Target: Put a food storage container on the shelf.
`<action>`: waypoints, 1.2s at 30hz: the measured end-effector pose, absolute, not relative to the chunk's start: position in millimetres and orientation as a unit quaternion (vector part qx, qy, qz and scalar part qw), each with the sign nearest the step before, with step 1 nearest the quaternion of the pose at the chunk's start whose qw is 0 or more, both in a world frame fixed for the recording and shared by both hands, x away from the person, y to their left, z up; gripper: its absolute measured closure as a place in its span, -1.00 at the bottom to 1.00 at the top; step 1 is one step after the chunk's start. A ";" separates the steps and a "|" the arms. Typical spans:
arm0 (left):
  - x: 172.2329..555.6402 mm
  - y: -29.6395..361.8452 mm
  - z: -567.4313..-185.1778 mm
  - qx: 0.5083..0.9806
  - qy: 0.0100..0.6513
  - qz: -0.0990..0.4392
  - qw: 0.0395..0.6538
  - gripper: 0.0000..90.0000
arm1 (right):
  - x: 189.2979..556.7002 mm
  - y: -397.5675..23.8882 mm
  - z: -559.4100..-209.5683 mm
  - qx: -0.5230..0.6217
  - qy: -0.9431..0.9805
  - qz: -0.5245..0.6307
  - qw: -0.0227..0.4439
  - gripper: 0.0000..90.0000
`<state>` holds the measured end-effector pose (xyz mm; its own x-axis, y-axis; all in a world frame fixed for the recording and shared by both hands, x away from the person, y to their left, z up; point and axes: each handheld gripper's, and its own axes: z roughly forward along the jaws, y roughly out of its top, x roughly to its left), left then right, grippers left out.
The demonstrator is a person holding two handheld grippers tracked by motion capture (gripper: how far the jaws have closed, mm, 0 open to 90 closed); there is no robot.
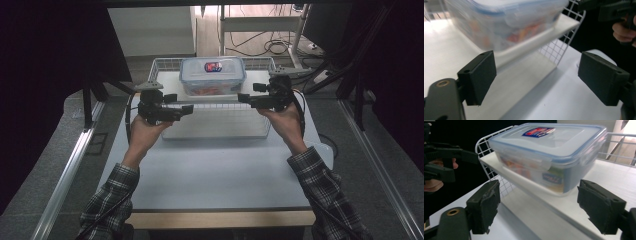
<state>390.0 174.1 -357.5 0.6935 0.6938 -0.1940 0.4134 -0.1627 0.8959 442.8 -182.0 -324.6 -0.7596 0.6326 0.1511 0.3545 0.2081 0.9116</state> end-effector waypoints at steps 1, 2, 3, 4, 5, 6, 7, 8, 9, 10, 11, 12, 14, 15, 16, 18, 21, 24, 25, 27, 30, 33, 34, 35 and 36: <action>387.2 172.8 -359.3 0.755 0.365 0.134 0.528 -0.73 | 440.0 -181.7 -325.8 0.319 0.767 0.540 0.130 -0.64; 383.2 171.2 -361.5 0.761 0.361 0.138 0.520 -0.75 | 437.2 -181.3 -327.0 0.317 0.768 0.540 0.131 -0.65; 380.8 170.1 -362.8 0.764 0.359 0.138 0.518 -0.76 | 433.7 -180.6 -328.7 0.315 0.771 0.538 0.134 -0.67; 377.6 168.8 -364.7 0.768 0.355 0.139 0.515 -0.77 | 431.7 -180.2 -329.8 0.313 0.772 0.537 0.136 -0.69; 374.5 167.6 -366.6 0.770 0.353 0.139 0.513 -0.79 | 428.9 -180.0 -331.1 0.310 0.773 0.536 0.139 -0.70; 371.4 166.4 -368.7 0.772 0.350 0.141 0.512 -0.80 | 426.1 -179.9 -332.4 0.308 0.774 0.535 0.141 -0.71; 367.6 164.8 -371.2 0.774 0.347 0.141 0.510 -0.82 | 423.5 -179.9 -333.8 0.305 0.775 0.536 0.140 -0.73; 365.4 163.9 -372.8 0.776 0.346 0.143 0.507 -0.83 | 420.4 -179.8 -335.4 0.303 0.776 0.536 0.137 -0.76; 362.3 162.4 -375.1 0.777 0.344 0.148 0.505 -0.85 | 418.7 -179.9 -336.4 0.302 0.777 0.535 0.136 -0.77; 359.2 161.0 -377.3 0.780 0.342 0.152 0.502 -0.86 | 416.1 -179.7 -337.7 0.300 0.778 0.535 0.136 -0.78; 356.3 159.8 -379.9 0.781 0.338 0.158 0.501 -0.88 | 413.7 -179.7 -339.2 0.297 0.780 0.535 0.133 -0.80; 353.4 158.5 -382.4 0.782 0.337 0.160 0.500 -0.89 | 411.5 -179.7 -340.8 0.296 0.781 0.534 0.131 -0.81; 347.1 156.4 -388.0 0.786 0.331 0.168 0.495 -0.91 | 406.3 -179.9 -345.2 0.289 0.785 0.533 0.126 -0.85; 344.2 155.5 -390.4 0.786 0.330 0.174 0.493 -0.91 | 404.1 -180.2 -347.4 0.287 0.787 0.532 0.125 -0.86; 342.1 155.2 -392.3 0.787 0.328 0.178 0.491 -0.91 | 401.7 -181.1 -349.7 0.285 0.789 0.530 0.124 -0.88; 337.1 155.2 -397.2 0.786 0.329 0.184 0.490 -0.92 | 397.9 -182.4 -354.3 0.283 0.790 0.530 0.121 -0.89; 331.8 156.3 -406.0 0.785 0.335 0.175 0.491 -0.92 | 392.9 -186.5 -362.9 0.285 0.791 0.529 0.116 -0.91; 326.2 156.9 -416.1 0.786 0.339 0.171 0.488 -0.93 | 388.3 -192.4 -372.4 0.282 0.794 0.525 0.120 -0.91; 324.8 157.2 -418.2 0.786 0.340 0.170 0.487 -0.94 | 386.3 -194.7 -376.6 0.280 0.796 0.523 0.120 -0.91; 319.6 157.5 -423.8 0.783 0.344 0.175 0.487 -0.94 | 383.8 -197.3 -382.5 0.279 0.799 0.520 0.115 -0.92; 311.7 158.6 -429.0 0.775 0.343 0.190 0.495 -0.91 | 379.1 -199.6 -388.5 0.277 0.806 0.509 0.117 -0.95; 305.0 159.5 -433.1 0.776 0.339 0.193 0.495 -0.92 | 372.5 -201.0 -389.5 0.275 0.804 0.514 0.120 -0.98; 302.5 159.6 -435.6 0.776 0.338 0.185 0.499 -0.92 | 370.8 -201.1 -389.8 0.275 0.803 0.514 0.120 -0.98; 300.8 159.5 -437.6 0.779 0.338 0.179 0.498 -0.92 | 367.9 -201.5 -390.7 0.271 0.804 0.514 0.122 -0.98; 299.3 159.3 -439.2 0.780 0.337 0.180 0.496 -0.92 | 365.6 -201.7 -392.0 0.269 0.805 0.513 0.124 -0.98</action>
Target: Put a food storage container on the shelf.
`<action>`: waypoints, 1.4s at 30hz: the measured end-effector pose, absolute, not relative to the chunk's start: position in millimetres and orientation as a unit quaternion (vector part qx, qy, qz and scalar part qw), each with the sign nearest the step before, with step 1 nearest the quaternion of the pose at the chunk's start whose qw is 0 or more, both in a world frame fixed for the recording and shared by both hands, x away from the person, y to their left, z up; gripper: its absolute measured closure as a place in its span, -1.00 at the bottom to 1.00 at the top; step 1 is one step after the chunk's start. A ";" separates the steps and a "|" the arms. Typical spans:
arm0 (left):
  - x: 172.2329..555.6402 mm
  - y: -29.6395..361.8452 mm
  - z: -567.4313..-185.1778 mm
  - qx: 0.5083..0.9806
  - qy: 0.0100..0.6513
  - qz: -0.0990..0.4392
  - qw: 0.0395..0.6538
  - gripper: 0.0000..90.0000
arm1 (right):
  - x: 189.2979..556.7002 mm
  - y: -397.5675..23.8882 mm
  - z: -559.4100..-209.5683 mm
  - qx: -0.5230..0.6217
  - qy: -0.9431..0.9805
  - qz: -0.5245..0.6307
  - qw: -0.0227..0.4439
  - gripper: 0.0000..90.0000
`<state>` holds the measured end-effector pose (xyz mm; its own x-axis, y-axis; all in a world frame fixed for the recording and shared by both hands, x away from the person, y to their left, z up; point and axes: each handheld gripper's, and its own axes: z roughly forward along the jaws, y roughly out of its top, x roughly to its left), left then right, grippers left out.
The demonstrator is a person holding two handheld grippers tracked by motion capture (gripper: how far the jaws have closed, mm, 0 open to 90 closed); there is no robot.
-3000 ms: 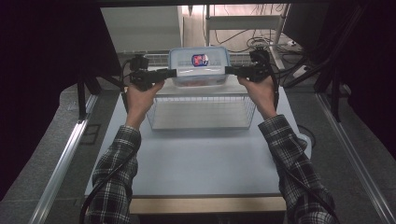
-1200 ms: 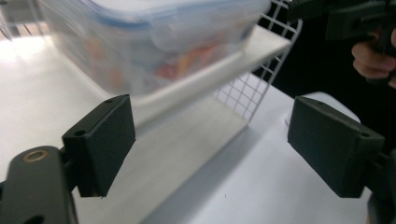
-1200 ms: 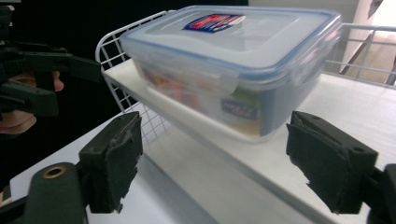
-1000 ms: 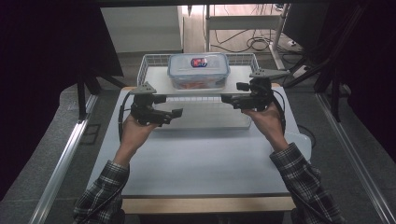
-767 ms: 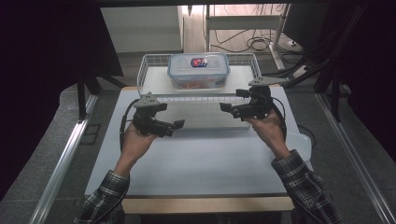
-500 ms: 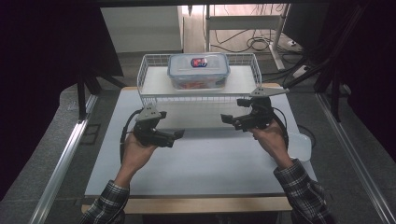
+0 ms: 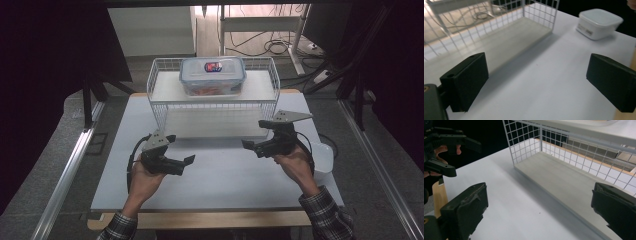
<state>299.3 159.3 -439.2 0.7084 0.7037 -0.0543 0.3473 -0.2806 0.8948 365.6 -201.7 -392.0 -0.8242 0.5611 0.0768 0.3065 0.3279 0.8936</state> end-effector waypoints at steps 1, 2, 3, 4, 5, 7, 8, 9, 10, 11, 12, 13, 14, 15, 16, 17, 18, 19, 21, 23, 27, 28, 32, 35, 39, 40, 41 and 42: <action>297.3 159.1 -441.3 0.781 0.337 0.182 0.494 -0.92 | 363.9 -201.9 -393.3 0.269 0.806 0.512 0.124 -0.98; 295.8 159.0 -443.2 0.783 0.337 0.181 0.491 -0.92 | 361.9 -202.1 -395.3 0.269 0.808 0.510 0.123 -0.97; 294.6 159.0 -445.1 0.783 0.339 0.177 0.492 -0.92 | 360.0 -202.5 -397.7 0.268 0.809 0.508 0.123 -0.97; 292.8 159.3 -447.2 0.781 0.339 0.174 0.495 -0.93 | 357.9 -203.2 -400.3 0.268 0.810 0.507 0.122 -0.97; 291.7 159.5 -448.3 0.780 0.339 0.171 0.497 -0.92 | 355.4 -204.2 -404.0 0.269 0.811 0.505 0.123 -0.97; 288.5 159.9 -451.2 0.777 0.341 0.166 0.502 -0.93 | 350.9 -205.7 -409.5 0.271 0.814 0.499 0.123 -0.97; 286.6 160.1 -452.7 0.776 0.340 0.164 0.506 -0.92 | 349.0 -206.4 -411.4 0.272 0.814 0.499 0.123 -0.97; 284.7 160.1 -454.4 0.774 0.340 0.163 0.508 -0.92 | 346.2 -207.2 -413.8 0.274 0.813 0.499 0.124 -0.97; 282.9 160.1 -456.2 0.774 0.340 0.161 0.509 -0.92 | 343.6 -208.0 -416.2 0.274 0.812 0.499 0.125 -0.97; 281.2 159.8 -458.5 0.774 0.341 0.159 0.509 -0.92 | 340.8 -208.5 -418.5 0.276 0.812 0.499 0.124 -0.97; 279.5 159.7 -460.8 0.774 0.341 0.157 0.509 -0.92 | 338.1 -209.0 -420.7 0.276 0.813 0.497 0.125 -0.97; 277.7 159.5 -463.1 0.776 0.340 0.156 0.508 -0.92 | 335.4 -209.6 -422.8 0.274 0.814 0.496 0.127 -0.97; 276.0 159.3 -465.3 0.778 0.340 0.156 0.504 -0.92 | 332.7 -210.1 -425.2 0.275 0.815 0.494 0.129 -0.97; 274.7 158.8 -467.7 0.781 0.341 0.157 0.499 -0.92 | 330.0 -210.6 -427.6 0.275 0.816 0.492 0.131 -0.97; 273.4 158.7 -470.0 0.784 0.342 0.156 0.494 -0.92 | 327.3 -211.3 -430.2 0.274 0.815 0.492 0.133 -0.97; 272.1 158.8 -472.4 0.785 0.343 0.154 0.493 -0.92 | 324.8 -212.1 -433.0 0.275 0.816 0.491 0.135 -0.97; 270.9 158.7 -474.8 0.785 0.344 0.151 0.493 -0.92 | 322.6 -212.8 -436.1 0.276 0.816 0.490 0.134 -0.97; 269.9 158.5 -477.3 0.785 0.345 0.148 0.493 -0.92 | 320.6 -213.4 -439.2 0.278 0.817 0.488 0.133 -0.97; 267.3 157.4 -482.0 0.787 0.345 0.147 0.489 -0.92 | 317.5 -214.3 -445.4 0.280 0.819 0.483 0.130 -0.97; 264.4 155.7 -485.4 0.792 0.342 0.156 0.481 -0.92 | 314.9 -215.3 -450.8 0.280 0.821 0.479 0.132 -0.97; 258.7 154.0 -491.1 0.799 0.334 0.171 0.470 -0.92 | 310.0 -218.2 -459.1 0.282 0.822 0.478 0.131 -0.96; 257.4 153.7 -493.1 0.801 0.333 0.170 0.468 -0.92 | 308.9 -218.8 -461.4 0.282 0.821 0.479 0.131 -0.97; 253.4 151.5 -501.9 0.812 0.327 0.165 0.453 -0.93 | 303.9 -219.5 -470.2 0.283 0.824 0.471 0.142 -0.96; 251.8 150.1 -508.3 0.820 0.328 0.159 0.442 -0.93 | 301.8 -220.1 -478.2 0.290 0.826 0.464 0.140 -0.97; 252.5 150.4 -515.6 0.829 0.330 0.158 0.422 -0.93 | 301.7 -217.3 -490.3 0.302 0.833 0.448 0.117 -0.97; 253.1 151.2 -516.3 0.828 0.333 0.157 0.422 -0.93 | 301.9 -216.3 -492.1 0.302 0.837 0.442 0.114 -0.97; 253.5 152.0 -516.5 0.827 0.335 0.155 0.425 -0.93 | 302.0 -214.8 -493.9 0.302 0.839 0.439 0.113 -0.97; 253.6 152.6 -516.2 0.825 0.337 0.155 0.426 -0.93 | 302.0 -214.3 -494.4 0.302 0.839 0.437 0.114 -0.97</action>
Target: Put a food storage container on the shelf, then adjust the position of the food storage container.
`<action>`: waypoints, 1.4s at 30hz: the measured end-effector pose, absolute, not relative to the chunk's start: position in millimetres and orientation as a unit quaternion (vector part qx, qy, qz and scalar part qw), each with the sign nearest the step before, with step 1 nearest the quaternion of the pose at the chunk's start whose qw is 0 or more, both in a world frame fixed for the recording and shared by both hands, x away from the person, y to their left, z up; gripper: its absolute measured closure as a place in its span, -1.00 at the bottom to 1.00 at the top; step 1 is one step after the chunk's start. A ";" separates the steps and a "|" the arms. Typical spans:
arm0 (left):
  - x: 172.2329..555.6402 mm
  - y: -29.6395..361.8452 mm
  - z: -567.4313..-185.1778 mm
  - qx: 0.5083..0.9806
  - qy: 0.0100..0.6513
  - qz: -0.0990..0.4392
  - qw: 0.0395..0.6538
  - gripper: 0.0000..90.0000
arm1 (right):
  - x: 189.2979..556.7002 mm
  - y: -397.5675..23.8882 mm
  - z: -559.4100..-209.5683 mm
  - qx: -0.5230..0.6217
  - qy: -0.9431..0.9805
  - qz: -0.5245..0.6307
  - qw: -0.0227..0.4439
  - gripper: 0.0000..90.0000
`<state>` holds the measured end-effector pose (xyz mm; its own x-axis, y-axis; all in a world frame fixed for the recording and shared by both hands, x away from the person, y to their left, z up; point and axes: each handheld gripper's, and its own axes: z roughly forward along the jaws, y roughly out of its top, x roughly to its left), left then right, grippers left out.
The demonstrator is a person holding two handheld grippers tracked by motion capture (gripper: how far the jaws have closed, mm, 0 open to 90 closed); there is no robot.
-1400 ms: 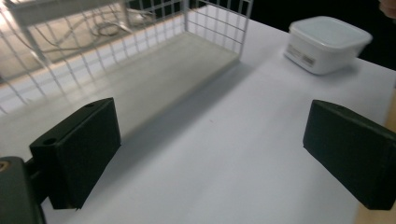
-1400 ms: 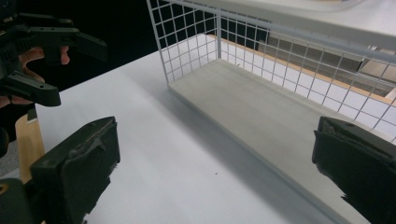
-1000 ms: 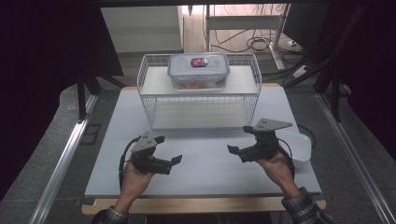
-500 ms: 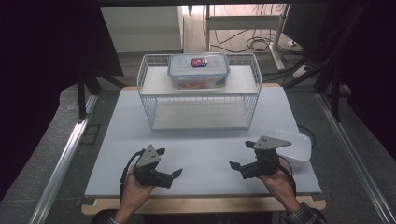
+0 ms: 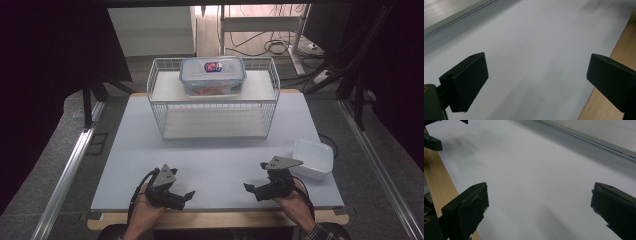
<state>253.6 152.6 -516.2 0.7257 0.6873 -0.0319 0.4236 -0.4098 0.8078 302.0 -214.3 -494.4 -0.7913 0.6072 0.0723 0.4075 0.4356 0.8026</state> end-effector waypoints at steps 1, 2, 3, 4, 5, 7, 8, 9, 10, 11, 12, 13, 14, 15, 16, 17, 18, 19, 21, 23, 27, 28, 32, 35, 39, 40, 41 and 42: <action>253.6 152.9 -516.1 0.824 0.338 0.155 0.427 -0.93 | 302.1 -214.3 -494.4 0.304 0.839 0.437 0.116 -0.97; 253.6 153.1 -516.0 0.824 0.338 0.155 0.428 -0.93 | 302.2 -214.5 -494.0 0.306 0.838 0.437 0.117 -0.97; 253.8 153.2 -516.1 0.824 0.338 0.155 0.427 -0.93 | 302.6 -215.4 -493.4 0.308 0.837 0.436 0.119 -0.97; 254.2 153.1 -516.7 0.824 0.339 0.155 0.427 -0.93 | 303.0 -216.0 -492.8 0.314 0.836 0.434 0.121 -0.98; 254.4 153.0 -517.0 0.825 0.339 0.153 0.426 -0.93 | 304.5 -217.0 -492.6 0.320 0.836 0.428 0.124 -1.00; 254.9 152.8 -517.9 0.826 0.339 0.151 0.424 -0.93 | 305.7 -218.3 -492.0 0.326 0.833 0.431 0.123 -1.00; 255.2 152.6 -518.5 0.827 0.339 0.150 0.423 -0.93 | 306.6 -218.9 -490.9 0.332 0.831 0.430 0.122 -1.00; 255.3 152.6 -518.8 0.827 0.339 0.150 0.422 -0.93 | 307.2 -219.4 -489.0 0.335 0.831 0.427 0.123 -1.00; 255.4 152.7 -519.0 0.827 0.339 0.150 0.421 -0.93 | 307.2 -219.8 -487.7 0.335 0.831 0.427 0.126 -1.00; 255.5 152.7 -519.1 0.827 0.340 0.151 0.421 -0.93 | 307.0 -220.2 -485.8 0.334 0.831 0.425 0.129 -1.00; 255.6 152.9 -519.1 0.827 0.340 0.151 0.421 -0.93 | 307.0 -220.5 -483.6 0.334 0.833 0.420 0.135 -0.99; 255.6 153.0 -519.0 0.827 0.340 0.151 0.421 -0.93 | 306.8 -221.8 -481.1 0.332 0.834 0.417 0.141 -0.94; 255.7 153.1 -519.1 0.827 0.340 0.152 0.421 -0.93 | 306.4 -223.8 -478.2 0.332 0.833 0.418 0.148 -0.87; 255.7 153.0 -519.2 0.827 0.341 0.152 0.421 -0.93 | 306.5 -226.3 -474.7 0.338 0.830 0.416 0.158 -0.80; 255.9 153.0 -519.6 0.827 0.341 0.152 0.421 -0.93 | 307.2 -229.5 -471.3 0.344 0.827 0.413 0.166 -0.71; 256.1 152.9 -520.0 0.828 0.340 0.152 0.419 -0.93 | 308.0 -233.7 -468.1 0.350 0.822 0.414 0.174 -0.59; 256.2 152.9 -520.1 0.829 0.340 0.152 0.418 -0.93 | 309.5 -240.2 -464.4 0.358 0.816 0.415 0.184 -0.49; 256.3 152.8 -520.3 0.830 0.340 0.154 0.416 -0.92 | 310.6 -244.2 -462.5 0.364 0.813 0.412 0.189 -0.38; 256.4 152.8 -520.4 0.830 0.339 0.155 0.414 -0.92 | 313.4 -257.4 -457.9 0.378 0.805 0.410 0.200 -0.17; 256.4 153.2 -520.1 0.831 0.338 0.157 0.413 -0.92 | 315.2 -267.5 -454.3 0.388 0.801 0.405 0.209 0.07; 256.6 153.4 -520.2 0.831 0.339 0.158 0.413 -0.92 | 320.3 -291.5 -445.4 0.410 0.791 0.391 0.230 0.48; 256.8 153.3 -520.5 0.831 0.339 0.157 0.413 -0.92 | 321.7 -297.6 -443.9 0.411 0.791 0.388 0.236 0.55; 257.9 151.7 -522.1 0.832 0.340 0.153 0.411 -0.93 | 327.9 -321.5 -438.6 0.427 0.777 0.382 0.259 0.76; 257.7 151.6 -522.0 0.832 0.339 0.155 0.411 -0.93 | 332.7 -344.7 -436.3 0.451 0.760 0.382 0.270 0.99; 258.2 152.2 -522.0 0.831 0.341 0.155 0.411 -0.93 | 337.5 -371.0 -437.8 0.486 0.740 0.368 0.283 0.99; 258.5 152.3 -522.1 0.830 0.343 0.152 0.412 -0.93 | 338.2 -375.7 -438.3 0.494 0.736 0.366 0.284 0.99; 258.8 152.1 -522.2 0.829 0.344 0.150 0.414 -0.93 | 339.2 -383.6 -439.3 0.504 0.730 0.365 0.284 0.99; 259.4 151.9 -522.4 0.829 0.345 0.147 0.415 -0.93 | 339.7 -388.4 -440.0 0.508 0.727 0.364 0.286 0.99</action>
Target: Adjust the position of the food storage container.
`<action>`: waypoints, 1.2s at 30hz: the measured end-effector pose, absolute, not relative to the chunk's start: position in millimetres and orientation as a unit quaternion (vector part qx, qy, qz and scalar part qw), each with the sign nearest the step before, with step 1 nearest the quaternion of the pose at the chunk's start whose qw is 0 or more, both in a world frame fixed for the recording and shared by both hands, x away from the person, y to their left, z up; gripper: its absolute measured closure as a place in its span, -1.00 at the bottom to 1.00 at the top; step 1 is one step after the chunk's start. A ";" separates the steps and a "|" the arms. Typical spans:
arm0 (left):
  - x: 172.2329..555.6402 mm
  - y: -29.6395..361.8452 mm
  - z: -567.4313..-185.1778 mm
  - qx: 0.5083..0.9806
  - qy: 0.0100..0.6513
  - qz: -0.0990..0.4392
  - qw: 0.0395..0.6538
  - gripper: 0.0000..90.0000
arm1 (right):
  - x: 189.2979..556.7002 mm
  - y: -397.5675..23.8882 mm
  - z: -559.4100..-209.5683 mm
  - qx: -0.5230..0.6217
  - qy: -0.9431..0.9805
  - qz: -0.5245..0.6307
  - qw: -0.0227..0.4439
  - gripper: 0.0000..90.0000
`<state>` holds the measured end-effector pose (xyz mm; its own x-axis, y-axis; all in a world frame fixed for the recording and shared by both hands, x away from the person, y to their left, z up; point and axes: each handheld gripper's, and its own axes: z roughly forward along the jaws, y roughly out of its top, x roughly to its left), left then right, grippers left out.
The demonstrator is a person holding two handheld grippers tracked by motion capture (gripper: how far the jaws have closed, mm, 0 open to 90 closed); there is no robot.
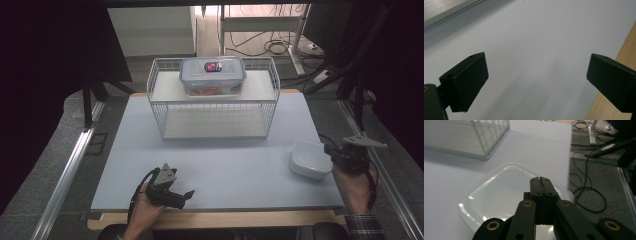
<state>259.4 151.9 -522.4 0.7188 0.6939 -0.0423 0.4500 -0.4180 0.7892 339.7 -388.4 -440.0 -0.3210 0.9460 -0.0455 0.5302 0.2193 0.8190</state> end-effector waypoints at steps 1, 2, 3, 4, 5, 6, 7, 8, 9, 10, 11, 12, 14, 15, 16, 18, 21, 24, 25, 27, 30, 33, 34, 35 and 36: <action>259.6 151.7 -522.5 0.829 0.345 0.146 0.415 -0.92 | 340.2 -395.5 -441.0 0.517 0.721 0.361 0.287 0.99; 259.8 151.2 -522.8 0.829 0.345 0.145 0.415 -0.92 | 340.4 -399.2 -441.5 0.521 0.718 0.358 0.290 0.99; 259.8 150.9 -523.0 0.829 0.345 0.144 0.415 -0.92 | 340.7 -404.7 -442.4 0.527 0.715 0.353 0.294 0.99; 260.0 150.6 -523.2 0.830 0.344 0.143 0.415 -0.92 | 341.1 -407.7 -443.3 0.531 0.713 0.351 0.295 0.99; 260.2 150.2 -523.7 0.830 0.346 0.142 0.415 -0.93 | 341.9 -411.2 -444.7 0.534 0.711 0.350 0.295 0.99; 260.5 150.2 -524.0 0.830 0.346 0.141 0.415 -0.92 | 343.3 -414.3 -446.7 0.538 0.709 0.345 0.297 0.99; 260.7 150.1 -524.2 0.830 0.347 0.140 0.414 -0.93 | 345.2 -416.4 -448.7 0.542 0.709 0.340 0.297 0.99; 261.0 150.1 -524.5 0.829 0.347 0.139 0.415 -0.92 | 346.7 -417.5 -450.2 0.544 0.709 0.338 0.295 0.99; 261.1 150.0 -524.6 0.829 0.347 0.139 0.415 -0.92 | 349.6 -419.0 -453.1 0.547 0.710 0.334 0.293 0.99; 261.1 149.9 -524.6 0.829 0.347 0.138 0.415 -0.92 | 351.4 -419.5 -454.7 0.548 0.710 0.332 0.293 0.99; 261.1 149.8 -524.7 0.830 0.346 0.138 0.415 -0.92 | 354.5 -420.0 -457.2 0.550 0.710 0.328 0.294 0.99; 261.1 149.6 -524.9 0.831 0.346 0.137 0.414 -0.92 | 356.2 -420.3 -458.2 0.551 0.710 0.325 0.293 0.99; 261.1 149.1 -525.2 0.831 0.346 0.137 0.413 -0.92 | 360.6 -420.0 -461.0 0.552 0.714 0.321 0.287 0.99; 261.1 149.0 -525.1 0.832 0.345 0.137 0.413 -0.92 | 361.6 -418.9 -462.2 0.553 0.715 0.314 0.290 0.99; 261.0 148.9 -525.1 0.832 0.345 0.137 0.413 -0.92 | 361.9 -418.3 -463.0 0.552 0.717 0.310 0.291 0.99; 261.3 148.7 -525.3 0.832 0.345 0.137 0.413 -0.92 | 361.5 -418.1 -463.7 0.553 0.717 0.316 0.282 0.99; 261.1 148.2 -525.3 0.833 0.344 0.137 0.411 -0.92 | 361.4 -413.6 -465.1 0.547 0.723 0.321 0.273 0.99; 261.4 148.3 -525.3 0.834 0.344 0.138 0.409 -0.92 | 363.3 -407.1 -466.2 0.542 0.729 0.331 0.256 0.99; 261.6 148.4 -525.4 0.834 0.344 0.138 0.409 -0.92 | 363.8 -404.0 -466.6 0.540 0.732 0.331 0.252 0.99; 261.6 148.6 -525.4 0.834 0.344 0.138 0.409 -0.92 | 364.5 -397.2 -467.2 0.535 0.737 0.334 0.243 0.98; 261.5 148.5 -525.4 0.833 0.345 0.138 0.410 -0.92 | 365.3 -386.3 -468.3 0.527 0.744 0.341 0.228 0.97; 261.9 148.3 -525.9 0.834 0.345 0.137 0.408 -0.92 | 366.2 -373.1 -469.6 0.515 0.754 0.348 0.213 0.95; 261.9 148.0 -526.1 0.834 0.345 0.136 0.408 -0.92 | 366.6 -368.3 -470.4 0.511 0.757 0.350 0.209 0.94; 261.9 147.7 -526.2 0.835 0.344 0.136 0.407 -0.92 | 367.2 -363.9 -471.0 0.505 0.761 0.351 0.206 0.94; 261.9 147.5 -526.3 0.835 0.344 0.135 0.407 -0.92 | 367.5 -359.5 -471.6 0.500 0.765 0.352 0.202 0.94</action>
